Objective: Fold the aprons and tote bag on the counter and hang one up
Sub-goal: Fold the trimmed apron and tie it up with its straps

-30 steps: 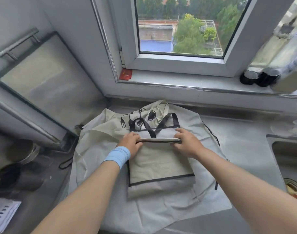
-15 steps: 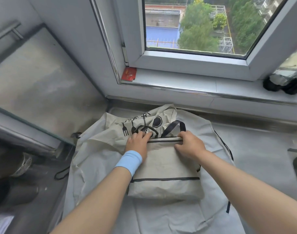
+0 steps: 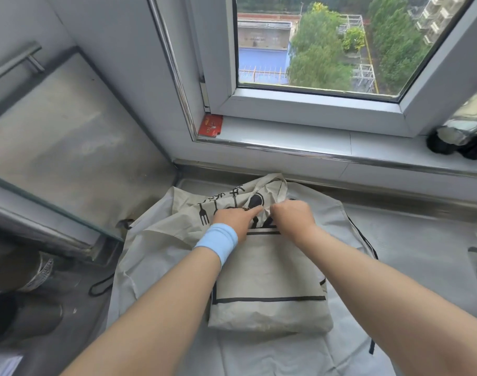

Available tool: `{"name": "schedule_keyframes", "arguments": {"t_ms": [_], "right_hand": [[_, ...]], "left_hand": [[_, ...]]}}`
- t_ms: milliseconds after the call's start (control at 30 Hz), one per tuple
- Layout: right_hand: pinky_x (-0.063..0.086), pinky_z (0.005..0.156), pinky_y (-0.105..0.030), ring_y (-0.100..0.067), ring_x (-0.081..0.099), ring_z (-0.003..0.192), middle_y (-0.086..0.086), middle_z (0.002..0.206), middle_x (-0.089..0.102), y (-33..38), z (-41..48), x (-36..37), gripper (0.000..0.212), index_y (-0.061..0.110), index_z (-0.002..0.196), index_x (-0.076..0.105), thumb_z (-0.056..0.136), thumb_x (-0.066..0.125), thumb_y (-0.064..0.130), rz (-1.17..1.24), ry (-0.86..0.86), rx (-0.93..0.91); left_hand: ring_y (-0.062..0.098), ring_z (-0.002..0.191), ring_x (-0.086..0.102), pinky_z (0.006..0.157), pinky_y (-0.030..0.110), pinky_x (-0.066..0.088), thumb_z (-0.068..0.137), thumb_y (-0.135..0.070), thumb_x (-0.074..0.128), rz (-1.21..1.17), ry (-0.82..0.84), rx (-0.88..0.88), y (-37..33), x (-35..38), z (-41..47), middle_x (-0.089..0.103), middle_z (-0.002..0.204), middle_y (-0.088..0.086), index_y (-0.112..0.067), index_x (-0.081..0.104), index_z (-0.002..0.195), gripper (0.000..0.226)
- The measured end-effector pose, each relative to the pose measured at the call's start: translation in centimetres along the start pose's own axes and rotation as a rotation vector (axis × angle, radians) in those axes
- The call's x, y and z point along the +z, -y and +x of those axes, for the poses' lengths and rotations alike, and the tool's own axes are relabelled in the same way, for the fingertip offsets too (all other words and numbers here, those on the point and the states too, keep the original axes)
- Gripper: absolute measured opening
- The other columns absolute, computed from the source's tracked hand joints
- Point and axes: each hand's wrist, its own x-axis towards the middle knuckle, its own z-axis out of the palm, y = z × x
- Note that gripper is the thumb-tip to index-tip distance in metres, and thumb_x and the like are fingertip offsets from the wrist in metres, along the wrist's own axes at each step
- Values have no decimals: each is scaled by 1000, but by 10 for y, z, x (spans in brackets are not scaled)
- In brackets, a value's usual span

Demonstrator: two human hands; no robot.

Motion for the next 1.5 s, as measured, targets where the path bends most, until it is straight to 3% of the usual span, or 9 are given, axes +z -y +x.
{"name": "schedule_keyframes", "arguments": {"t_ms": [133,267,400,567,700,800,1100,1200,1500], "right_hand": [[43,66,-32,-31,65,89,-5,91,70,-15,20,-5,16,22,94,64,91,51,30,455,-82,213],[48,74,-31,-23,63,80,1,87,67,-38,32,-15,14,21,89,59,89,46,27,983,-65,583],[55,66,-33,-16,69,53,-3,75,74,-45,39,-17,20,13,100,59,89,43,18,1475,-166,837],[44,83,-28,-18,60,89,3,95,68,-43,25,-3,37,20,124,52,89,52,9,1213,-168,535],[46,76,-36,-23,56,90,3,93,62,-35,-4,13,26,22,107,52,81,59,22,786,-168,269],[36,88,-40,-25,51,106,1,108,60,-27,-23,24,33,27,112,55,79,54,34,317,102,32],[35,80,-38,-23,52,92,3,99,58,-25,-56,16,18,30,79,63,64,53,31,262,-179,-259],[28,65,-29,-25,53,76,5,76,52,-19,-68,0,9,27,67,44,68,53,29,437,0,-337],[49,84,-36,-33,60,106,-11,118,65,0,-53,11,34,16,112,65,89,40,15,334,513,-66]], "left_hand": [[28,105,61,86,33,48,90,-20,45,-120,39,-159,6,-17,22,66,113,0,-34,65,113,33],[29,61,67,60,33,57,84,-16,45,-1224,-328,-676,27,-25,40,71,78,6,-17,69,97,27],[26,58,70,51,28,53,96,-12,41,-1539,-569,-817,34,-32,36,71,84,4,-19,56,106,19],[25,86,61,79,29,46,89,-6,46,-933,-638,-616,27,-11,19,63,96,1,-21,60,102,25],[25,113,54,98,34,42,87,-26,57,-438,-123,-115,-3,7,11,56,122,1,-28,58,121,34],[28,119,44,102,38,29,91,-30,53,42,-57,-5,-12,18,1,54,128,1,-31,44,136,47],[24,84,54,71,28,41,85,-24,47,-428,151,-137,5,-2,-45,57,86,-1,-28,54,81,9],[21,79,52,68,22,38,84,-18,50,-560,350,-153,7,-2,-55,55,76,-3,-22,57,69,17],[26,101,60,84,26,45,85,3,40,-283,418,-99,-2,8,-62,63,116,1,-24,66,117,49]]}}
